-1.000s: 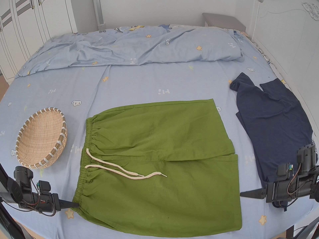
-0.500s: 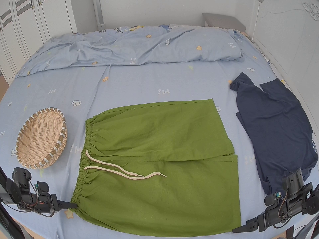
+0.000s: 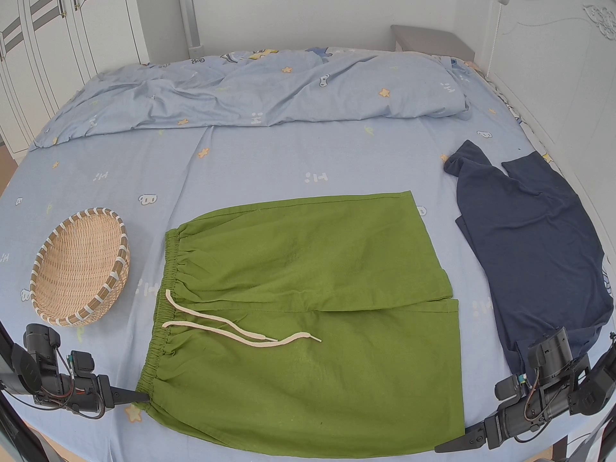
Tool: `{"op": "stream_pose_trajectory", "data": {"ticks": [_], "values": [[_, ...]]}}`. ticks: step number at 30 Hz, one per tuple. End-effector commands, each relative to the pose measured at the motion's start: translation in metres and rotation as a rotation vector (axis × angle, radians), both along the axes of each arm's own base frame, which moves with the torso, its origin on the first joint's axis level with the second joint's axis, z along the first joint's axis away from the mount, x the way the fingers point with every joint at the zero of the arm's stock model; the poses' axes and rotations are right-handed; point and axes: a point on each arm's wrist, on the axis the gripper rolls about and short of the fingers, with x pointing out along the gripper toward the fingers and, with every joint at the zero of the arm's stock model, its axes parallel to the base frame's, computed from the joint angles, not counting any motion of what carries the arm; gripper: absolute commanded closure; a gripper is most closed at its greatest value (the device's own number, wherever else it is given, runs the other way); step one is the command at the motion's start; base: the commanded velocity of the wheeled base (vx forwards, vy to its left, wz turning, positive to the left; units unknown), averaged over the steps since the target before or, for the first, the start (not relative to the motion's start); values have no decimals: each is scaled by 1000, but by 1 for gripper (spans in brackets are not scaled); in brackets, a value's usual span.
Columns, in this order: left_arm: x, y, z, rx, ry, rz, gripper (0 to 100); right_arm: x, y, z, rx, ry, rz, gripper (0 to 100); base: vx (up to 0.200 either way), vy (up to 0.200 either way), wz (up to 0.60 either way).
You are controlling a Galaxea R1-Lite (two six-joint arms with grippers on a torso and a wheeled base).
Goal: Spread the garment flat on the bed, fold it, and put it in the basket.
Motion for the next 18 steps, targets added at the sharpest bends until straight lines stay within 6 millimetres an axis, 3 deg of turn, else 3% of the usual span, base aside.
{"op": "stream_pose_trajectory", "data": {"ticks": [1, 18], "values": [[0, 0, 0, 1, -2, -1, 100, 3, 2, -11, 14, 68, 9, 0, 0, 0, 0], [0, 0, 0, -1, 1, 0, 100, 6, 4, -11, 36, 79, 23, 0, 0, 0, 0]]}}
